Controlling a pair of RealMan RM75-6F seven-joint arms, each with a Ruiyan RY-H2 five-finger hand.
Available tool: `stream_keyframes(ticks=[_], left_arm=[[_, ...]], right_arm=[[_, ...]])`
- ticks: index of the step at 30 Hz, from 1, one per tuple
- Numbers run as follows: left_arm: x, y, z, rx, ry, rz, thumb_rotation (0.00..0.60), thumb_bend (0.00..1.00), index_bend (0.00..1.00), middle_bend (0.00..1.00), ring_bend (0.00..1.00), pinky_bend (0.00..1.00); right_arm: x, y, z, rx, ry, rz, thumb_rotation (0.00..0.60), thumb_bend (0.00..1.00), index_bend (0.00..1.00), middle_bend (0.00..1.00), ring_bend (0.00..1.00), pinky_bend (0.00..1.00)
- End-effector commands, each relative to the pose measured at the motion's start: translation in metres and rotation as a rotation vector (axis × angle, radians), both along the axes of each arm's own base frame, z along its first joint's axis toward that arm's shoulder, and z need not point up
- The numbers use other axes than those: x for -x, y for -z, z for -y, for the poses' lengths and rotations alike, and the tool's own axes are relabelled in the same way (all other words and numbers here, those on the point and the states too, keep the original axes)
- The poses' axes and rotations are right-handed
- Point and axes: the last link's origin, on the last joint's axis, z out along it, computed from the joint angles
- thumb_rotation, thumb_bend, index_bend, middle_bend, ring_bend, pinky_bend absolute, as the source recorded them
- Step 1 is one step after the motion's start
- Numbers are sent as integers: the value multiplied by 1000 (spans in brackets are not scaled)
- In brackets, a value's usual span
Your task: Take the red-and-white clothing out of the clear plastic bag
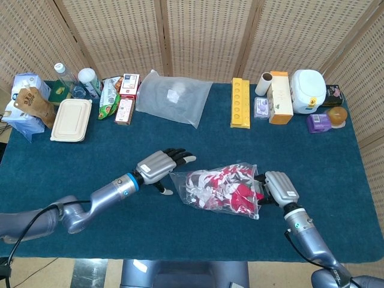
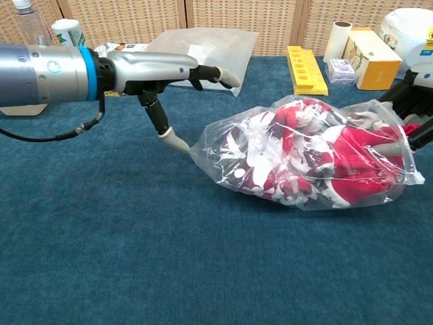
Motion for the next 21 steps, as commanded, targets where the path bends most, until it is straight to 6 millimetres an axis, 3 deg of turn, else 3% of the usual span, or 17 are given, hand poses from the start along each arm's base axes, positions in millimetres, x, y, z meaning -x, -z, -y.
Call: stream_keyframes(ticks=[1,7,9,21], left_arm=[[31,-15,3,-74,-1,-36,556,34,0,60,0,112],[50,-10,-2,-138,-7,-81,547,79,64,60,11,145],[52,2,-6,-149,-6,-109,549,110,103,61,14,149],[16,48,-13,-138,43,-115,546,197,233,60,14,149]], right_arm=[[2,0,-1,0,4,-4,600,379,774,759,868,820],[3,1,-2,-3,3,-6,600,380,774,759,869,821],[4,2,-2,-6,6,-4,600,380,774,759,869,822],[5,2,-4,-8,5,3,600,379,774,761,871,827]])
